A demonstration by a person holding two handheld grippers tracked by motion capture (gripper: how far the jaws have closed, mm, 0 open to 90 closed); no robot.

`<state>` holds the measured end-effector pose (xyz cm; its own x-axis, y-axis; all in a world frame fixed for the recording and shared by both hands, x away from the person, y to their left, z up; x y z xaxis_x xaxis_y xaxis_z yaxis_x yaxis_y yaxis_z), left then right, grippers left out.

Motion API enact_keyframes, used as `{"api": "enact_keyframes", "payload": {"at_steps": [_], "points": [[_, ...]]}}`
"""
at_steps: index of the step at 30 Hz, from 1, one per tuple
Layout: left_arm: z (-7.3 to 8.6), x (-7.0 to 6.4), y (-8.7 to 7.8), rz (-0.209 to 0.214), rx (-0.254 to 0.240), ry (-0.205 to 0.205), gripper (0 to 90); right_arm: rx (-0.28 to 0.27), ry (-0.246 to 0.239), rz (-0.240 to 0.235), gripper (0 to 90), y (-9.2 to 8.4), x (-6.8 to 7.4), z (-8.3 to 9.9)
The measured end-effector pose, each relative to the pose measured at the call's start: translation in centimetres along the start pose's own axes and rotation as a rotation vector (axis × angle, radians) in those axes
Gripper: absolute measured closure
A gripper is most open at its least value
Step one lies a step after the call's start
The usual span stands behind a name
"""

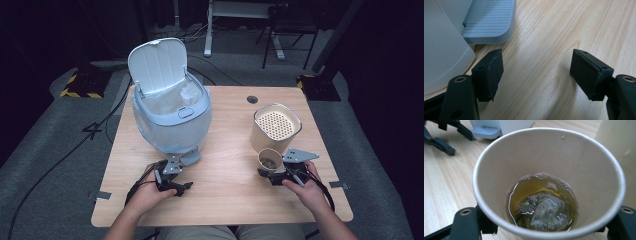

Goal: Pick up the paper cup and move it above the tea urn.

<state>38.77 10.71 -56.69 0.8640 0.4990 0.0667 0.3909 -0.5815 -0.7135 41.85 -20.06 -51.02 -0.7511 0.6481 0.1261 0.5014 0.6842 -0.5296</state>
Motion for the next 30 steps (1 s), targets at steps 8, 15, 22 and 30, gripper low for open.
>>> {"api": "enact_keyframes", "payload": {"at_steps": [8,15,22,30], "points": [[0.0,0.0,0.0,0.001,-0.001,-0.001,27.3,-0.016,-0.041,-0.010,29.3,-2.5,-0.1,-2.9],[0.0,0.0,0.0,0.000,0.000,0.000,27.3,-0.046,-0.031,-0.027,29.5,-4.4,-0.7,-5.8],[0.0,0.0,0.0,-0.006,0.000,-0.006,27.3,-0.045,-0.040,-0.028,29.6,-5.1,-1.3,-7.7],[0.0,0.0,0.0,-0.006,-0.001,-0.007,27.3,-0.043,-0.036,-0.018,29.6,-5.4,-2.9,-9.8]]}}
Point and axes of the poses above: each handheld gripper's, and its own axes: y roughly forward along the jaws, z roughly out of its underside, x roughly to its left, the point moved 9 cm from there along y, roughly forward along the jaws, and after that the axes turned 7 degrees about y, right-handed, at the moved point
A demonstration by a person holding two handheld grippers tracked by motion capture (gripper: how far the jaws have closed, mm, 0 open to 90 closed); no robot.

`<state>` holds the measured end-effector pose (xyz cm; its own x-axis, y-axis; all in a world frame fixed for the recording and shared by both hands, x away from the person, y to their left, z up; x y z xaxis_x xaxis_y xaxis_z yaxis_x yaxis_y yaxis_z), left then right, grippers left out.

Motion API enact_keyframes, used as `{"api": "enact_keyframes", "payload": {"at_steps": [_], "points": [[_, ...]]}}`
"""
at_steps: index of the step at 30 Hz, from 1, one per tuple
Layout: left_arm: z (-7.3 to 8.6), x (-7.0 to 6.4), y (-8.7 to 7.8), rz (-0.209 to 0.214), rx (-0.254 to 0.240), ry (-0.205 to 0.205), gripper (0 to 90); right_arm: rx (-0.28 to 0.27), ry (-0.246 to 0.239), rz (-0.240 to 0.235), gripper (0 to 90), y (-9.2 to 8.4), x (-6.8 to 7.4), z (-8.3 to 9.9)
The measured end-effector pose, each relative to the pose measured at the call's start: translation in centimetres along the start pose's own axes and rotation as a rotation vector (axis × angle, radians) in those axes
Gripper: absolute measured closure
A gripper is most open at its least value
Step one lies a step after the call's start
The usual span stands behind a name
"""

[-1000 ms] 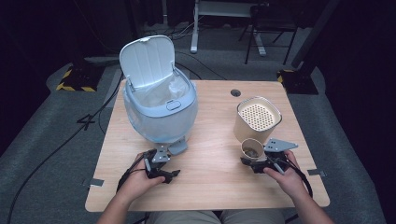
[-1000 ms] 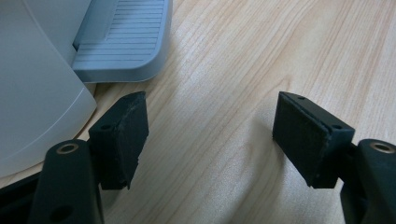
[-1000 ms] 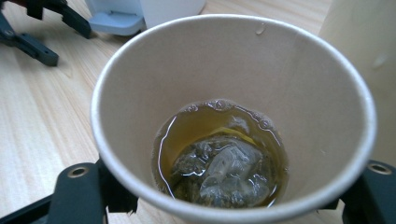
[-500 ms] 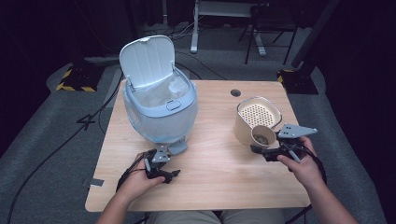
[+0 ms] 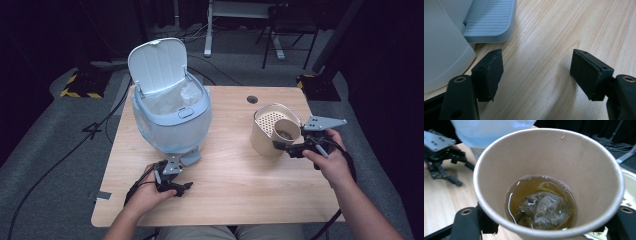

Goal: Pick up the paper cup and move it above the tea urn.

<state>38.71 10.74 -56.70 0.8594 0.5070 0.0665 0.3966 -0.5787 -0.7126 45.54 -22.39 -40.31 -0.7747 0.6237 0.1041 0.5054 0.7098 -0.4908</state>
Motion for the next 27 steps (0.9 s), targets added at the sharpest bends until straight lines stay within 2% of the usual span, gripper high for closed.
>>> {"api": "enact_keyframes", "payload": {"at_steps": [5,12,13,16,17,27], "points": [[0.0,0.0,0.0,0.004,0.000,0.000,27.0,-0.008,0.015,0.053,29.6,-0.1,-1.9,-1.2],[0.0,0.0,0.0,0.004,0.003,0.005,26.8,-0.012,0.030,0.077,29.6,-0.1,-3.7,-2.5],[0.0,0.0,0.0,0.004,0.003,0.005,26.7,-0.006,0.033,0.097,29.6,-0.1,-4.5,-2.8],[0.0,0.0,0.0,0.004,0.003,0.005,26.8,-0.002,0.033,0.115,29.6,0.0,-5.2,-3.0],[0.0,0.0,0.0,0.004,0.004,0.005,26.8,-0.003,0.040,0.132,29.6,0.1,-5.9,-3.3],[0.0,0.1,0.0,0.005,0.004,0.005,26.7,-0.014,0.062,0.165,29.6,1.0,-7.8,-3.9]]}}
Point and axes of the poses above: each handheld gripper's, and its own axes: y roughly forward along the jaws, z roughly out of its underside, x roughly to its left, the point moved 9 cm from there along y, roughly forward along the jaws, and after that the axes turned 7 degrees about y, right-handed, at the moved point
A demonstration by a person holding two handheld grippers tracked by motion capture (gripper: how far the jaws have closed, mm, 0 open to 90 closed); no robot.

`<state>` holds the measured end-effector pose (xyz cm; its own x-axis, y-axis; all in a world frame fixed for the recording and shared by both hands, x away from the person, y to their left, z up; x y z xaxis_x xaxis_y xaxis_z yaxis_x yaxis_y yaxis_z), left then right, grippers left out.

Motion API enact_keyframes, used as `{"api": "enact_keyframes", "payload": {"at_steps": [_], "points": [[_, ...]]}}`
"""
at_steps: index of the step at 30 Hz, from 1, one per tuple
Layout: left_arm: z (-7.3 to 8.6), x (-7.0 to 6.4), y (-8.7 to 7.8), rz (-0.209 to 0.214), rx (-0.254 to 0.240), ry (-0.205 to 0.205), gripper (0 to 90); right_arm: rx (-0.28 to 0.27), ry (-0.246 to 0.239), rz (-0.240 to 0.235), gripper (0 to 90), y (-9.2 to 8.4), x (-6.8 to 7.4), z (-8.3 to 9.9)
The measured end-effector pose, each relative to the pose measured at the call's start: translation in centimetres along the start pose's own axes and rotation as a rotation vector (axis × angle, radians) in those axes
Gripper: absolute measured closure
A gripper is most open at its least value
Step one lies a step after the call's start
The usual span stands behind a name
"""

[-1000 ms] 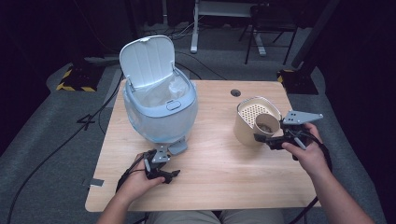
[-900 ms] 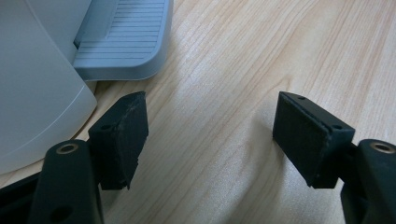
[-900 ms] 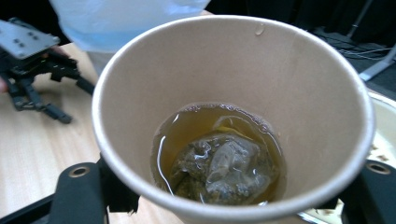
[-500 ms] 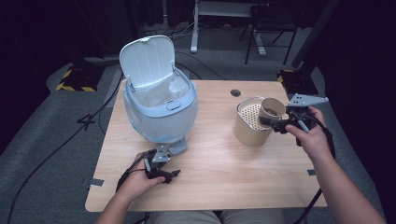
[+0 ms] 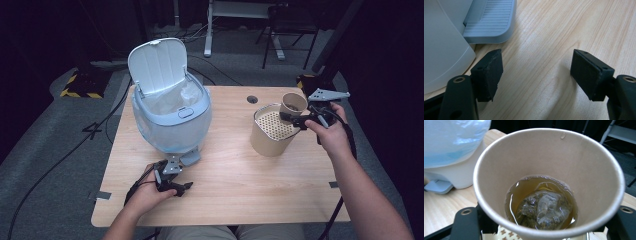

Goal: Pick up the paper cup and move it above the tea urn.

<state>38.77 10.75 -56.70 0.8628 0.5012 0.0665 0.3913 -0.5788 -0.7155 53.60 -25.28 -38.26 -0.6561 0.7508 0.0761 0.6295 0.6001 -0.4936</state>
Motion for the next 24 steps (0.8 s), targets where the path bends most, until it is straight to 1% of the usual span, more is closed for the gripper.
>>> {"api": "enact_keyframes", "payload": {"at_steps": [4,5,8,10,11,12,13,14,15,16,17,18,19,20,21,22,23,24], "points": [[0.0,0.0,0.0,0.000,0.000,0.001,26.5,0.008,0.006,0.024,29.6,0.7,-0.9,0.1],[0.0,0.0,0.0,0.000,0.000,0.001,26.5,0.008,0.006,0.024,29.6,0.7,-0.9,0.1],[0.0,0.0,0.0,-0.001,0.001,0.001,26.6,0.008,0.024,0.032,29.6,1.1,-1.5,0.2],[0.0,0.0,0.0,-0.001,0.001,0.001,26.6,0.007,0.017,0.038,29.6,1.2,-1.7,0.2],[0.0,0.0,0.0,-0.001,0.001,0.002,26.6,0.007,0.013,0.049,29.6,1.3,-1.9,0.2],[0.0,0.0,0.0,-0.001,0.001,0.001,26.6,0.006,-0.004,0.058,29.6,1.4,-2.1,0.2],[0.0,0.0,0.0,-0.001,0.001,0.001,26.6,0.011,-0.035,0.079,29.6,1.5,-2.2,0.1],[0.0,0.0,0.0,-0.001,0.001,0.001,26.5,0.019,-0.080,0.099,29.7,1.5,-2.3,0.1],[0.0,0.0,0.0,-0.001,0.000,0.001,26.6,0.029,-0.115,0.121,29.8,1.6,-2.4,0.1],[0.0,0.0,0.0,0.000,0.000,0.001,26.5,0.042,-0.177,0.154,29.9,1.6,-2.5,0.0],[0.0,0.0,0.0,0.000,0.000,0.001,26.5,0.042,-0.177,0.154,29.9,1.6,-2.5,0.0],[0.0,0.0,0.0,0.001,0.000,0.000,26.4,0.061,-0.235,0.179,29.9,1.7,-2.5,-0.1],[0.0,0.0,0.0,0.001,0.000,0.000,26.4,0.061,-0.235,0.179,29.9,1.7,-2.5,-0.1],[0.0,0.0,0.0,0.001,0.000,0.001,26.4,0.076,-0.283,0.200,29.9,1.7,-2.5,-0.1],[0.0,0.0,0.0,0.001,0.000,0.001,26.4,0.076,-0.283,0.200,29.9,1.7,-2.5,-0.1],[0.0,0.0,0.0,0.001,0.000,0.001,26.4,0.093,-0.340,0.222,29.9,1.8,-2.5,-0.2],[0.0,0.0,0.0,0.001,0.000,0.001,26.4,0.103,-0.364,0.231,29.9,1.8,-2.5,-0.2],[0.0,0.0,0.0,0.001,0.000,0.000,26.4,0.103,-0.364,0.231,29.9,1.8,-2.5,-0.2]]}}
Point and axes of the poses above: each handheld gripper's, and its own axes: y roughly forward along the jaws, z roughly out of its underside, x roughly to its left, the point moved 9 cm from there along y, roughly forward along the jaws, and after that the axes turned 7 degrees about y, right-handed, at the moved point
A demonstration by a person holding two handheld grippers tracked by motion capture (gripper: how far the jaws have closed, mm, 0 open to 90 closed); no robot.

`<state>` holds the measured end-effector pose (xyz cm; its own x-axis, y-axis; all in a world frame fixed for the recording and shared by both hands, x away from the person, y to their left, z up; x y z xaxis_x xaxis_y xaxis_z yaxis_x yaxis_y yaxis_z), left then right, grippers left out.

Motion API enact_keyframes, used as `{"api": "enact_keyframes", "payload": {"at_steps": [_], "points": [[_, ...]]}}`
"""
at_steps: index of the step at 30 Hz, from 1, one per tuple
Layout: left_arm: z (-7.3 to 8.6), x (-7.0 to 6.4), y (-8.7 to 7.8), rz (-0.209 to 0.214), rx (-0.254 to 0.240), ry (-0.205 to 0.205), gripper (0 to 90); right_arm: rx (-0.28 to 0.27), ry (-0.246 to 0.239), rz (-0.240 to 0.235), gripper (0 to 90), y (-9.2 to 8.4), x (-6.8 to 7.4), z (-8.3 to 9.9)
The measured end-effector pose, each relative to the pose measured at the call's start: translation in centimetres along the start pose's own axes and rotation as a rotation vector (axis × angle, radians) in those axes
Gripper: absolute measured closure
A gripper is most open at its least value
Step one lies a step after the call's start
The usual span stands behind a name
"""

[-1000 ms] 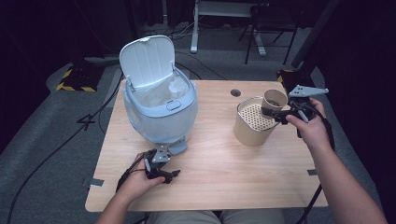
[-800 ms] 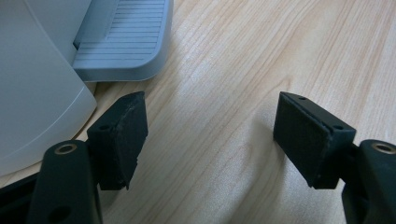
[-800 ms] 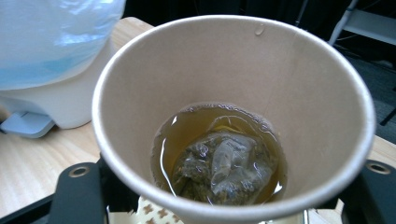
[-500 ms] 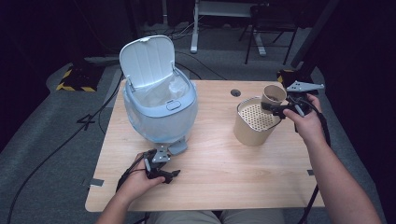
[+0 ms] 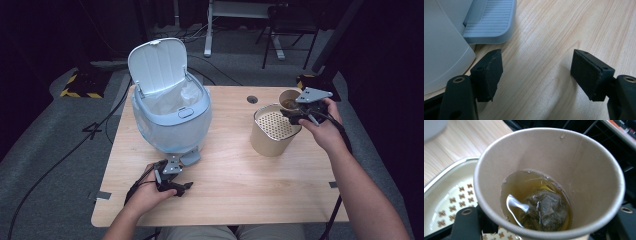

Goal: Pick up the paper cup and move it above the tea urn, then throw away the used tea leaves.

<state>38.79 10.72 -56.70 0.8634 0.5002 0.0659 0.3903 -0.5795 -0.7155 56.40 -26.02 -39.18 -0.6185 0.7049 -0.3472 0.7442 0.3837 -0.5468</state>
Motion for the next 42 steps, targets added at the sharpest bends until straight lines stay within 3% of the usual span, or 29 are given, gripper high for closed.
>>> {"api": "enact_keyframes", "payload": {"at_steps": [1,2,4,5,7,8,9,10,11,16,18,19,20,21,22,23,24,25,28,29,32,33,35,36,37,39,40,41,42], "points": [[0.0,0.0,0.0,0.000,0.000,0.000,26.4,0.005,-0.016,0.006,29.9,0.0,0.0,0.0],[0.0,0.0,0.0,0.000,0.000,0.000,26.4,0.020,-0.072,0.039,30.0,-0.1,0.0,0.0],[0.0,0.0,0.0,-0.001,0.000,0.001,26.4,0.024,-0.103,0.055,30.0,-0.1,-0.1,0.0],[0.0,0.0,0.0,-0.001,0.001,0.001,26.5,0.045,-0.156,0.085,30.0,-0.2,-0.2,0.0],[0.0,0.0,0.0,-0.001,0.001,0.001,26.4,0.047,-0.163,0.093,30.0,-0.2,-0.3,0.0],[0.0,0.0,0.0,-0.002,0.001,0.002,26.5,0.067,-0.210,0.120,30.0,-0.3,-0.5,0.1],[0.0,0.0,0.0,-0.002,0.001,0.002,26.5,0.067,-0.210,0.120,30.0,-0.3,-0.5,0.1],[0.0,0.0,0.0,-0.004,0.002,-0.001,26.5,0.092,-0.297,0.162,30.0,-0.4,-0.7,0.2],[0.0,0.0,0.0,-0.004,0.002,-0.001,26.5,0.092,-0.297,0.162,30.0,-0.4,-0.7,0.2],[0.0,0.0,0.0,-0.005,0.001,-0.001,26.5,0.146,-0.431,0.220,30.1,-0.5,-0.9,0.5],[0.0,0.0,0.0,-0.005,0.001,-0.001,26.5,0.168,-0.530,0.268,30.1,-0.5,-1.1,0.6],[0.0,0.0,0.0,-0.005,0.001,-0.001,26.5,0.168,-0.530,0.268,30.1,-0.5,-1.1,0.6],[0.0,0.0,0.0,-0.005,0.001,-0.001,26.5,0.200,-0.613,0.311,30.0,-0.6,-1.3,0.7],[0.0,0.0,0.0,-0.005,0.001,-0.001,26.5,0.200,-0.613,0.311,30.0,-0.6,-1.3,0.7],[0.0,0.0,0.0,-0.005,0.002,-0.002,26.5,0.225,-0.701,0.352,30.1,-0.6,-1.5,0.6],[0.0,0.0,0.0,-0.005,0.002,-0.002,26.5,0.225,-0.701,0.352,30.1,-0.6,-1.5,0.6],[0.0,0.0,0.0,-0.005,0.001,-0.001,26.5,0.242,-0.761,0.384,30.0,-0.7,-1.6,0.5],[0.0,0.0,0.0,-0.005,0.001,-0.001,26.5,0.242,-0.761,0.384,30.0,-0.7,-1.6,0.5],[0.0,0.0,0.0,-0.004,0.001,-0.001,26.5,0.270,-0.843,0.441,30.0,-0.8,-1.7,0.3],[0.0,0.0,0.0,-0.004,0.001,-0.001,26.5,0.270,-0.843,0.441,30.0,-0.8,-1.7,0.3],[0.0,0.0,0.0,-0.004,0.001,-0.001,26.5,0.298,-0.974,0.514,30.0,-0.9,-1.8,0.0],[0.0,0.0,0.0,-0.004,0.001,-0.001,26.5,0.298,-0.974,0.514,30.0,-0.9,-1.8,0.0],[0.0,0.0,0.0,-0.004,0.001,-0.001,26.5,0.307,-1.030,0.544,30.1,-1.0,-1.8,-0.3],[0.0,0.0,0.0,-0.004,0.001,-0.001,26.5,0.312,-1.093,0.578,30.0,-1.1,-1.7,-0.6],[0.0,0.0,0.0,-0.004,0.002,-0.002,26.5,0.312,-1.093,0.578,30.0,-1.1,-1.7,-0.6],[0.0,0.0,0.0,-0.005,0.002,0.000,26.5,0.329,-1.246,0.633,30.1,-1.1,-1.3,-1.2],[0.0,0.0,0.0,-0.005,0.002,0.000,26.5,0.329,-1.246,0.633,30.1,-1.1,-1.3,-1.2],[0.0,0.0,0.0,-0.005,0.001,0.000,26.5,0.337,-1.284,0.647,30.2,-1.1,-1.2,-1.2],[0.0,-0.1,0.0,-0.005,0.002,-0.003,26.5,0.358,-1.370,0.679,30.3,-1.0,-0.9,-1.4]]}}
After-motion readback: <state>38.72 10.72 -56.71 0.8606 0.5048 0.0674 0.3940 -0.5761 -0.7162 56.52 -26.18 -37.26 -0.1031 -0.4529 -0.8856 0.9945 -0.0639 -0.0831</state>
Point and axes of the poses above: each handheld gripper's, and its own axes: y roughly forward along the jaws, z roughly out of its underside, x roughly to its left, the point moved 9 cm from there along y, roughly forward along the jaws, and after that the axes turned 7 degrees about y, right-handed, at the moved point
